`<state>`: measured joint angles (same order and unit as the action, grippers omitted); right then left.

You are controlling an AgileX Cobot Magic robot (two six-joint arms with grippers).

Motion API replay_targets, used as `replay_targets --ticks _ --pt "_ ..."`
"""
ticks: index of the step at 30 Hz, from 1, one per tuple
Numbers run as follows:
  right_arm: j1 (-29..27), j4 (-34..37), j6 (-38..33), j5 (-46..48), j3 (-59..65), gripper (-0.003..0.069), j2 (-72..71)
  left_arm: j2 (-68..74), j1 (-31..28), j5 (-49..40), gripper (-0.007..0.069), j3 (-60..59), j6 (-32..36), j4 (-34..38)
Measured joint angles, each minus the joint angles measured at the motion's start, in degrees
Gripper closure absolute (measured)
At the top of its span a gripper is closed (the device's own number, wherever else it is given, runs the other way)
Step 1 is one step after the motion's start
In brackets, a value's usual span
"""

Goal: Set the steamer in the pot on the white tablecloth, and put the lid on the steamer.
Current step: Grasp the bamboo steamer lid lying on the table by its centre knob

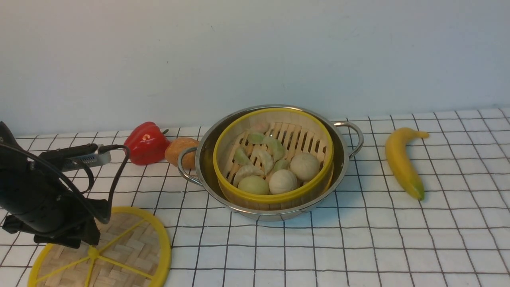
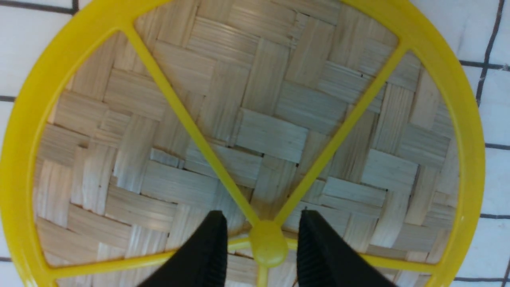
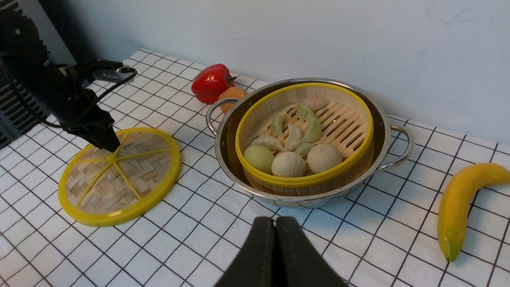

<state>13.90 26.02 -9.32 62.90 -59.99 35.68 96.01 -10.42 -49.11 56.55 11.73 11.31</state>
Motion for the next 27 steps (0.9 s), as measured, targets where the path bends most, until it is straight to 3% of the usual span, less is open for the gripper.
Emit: replay_targets --ticks 27 --pt "0.0 1.3 -0.1 0.0 0.0 0.0649 0.0 3.8 0.0 -2.1 0.0382 0.2 -1.3 0.2"
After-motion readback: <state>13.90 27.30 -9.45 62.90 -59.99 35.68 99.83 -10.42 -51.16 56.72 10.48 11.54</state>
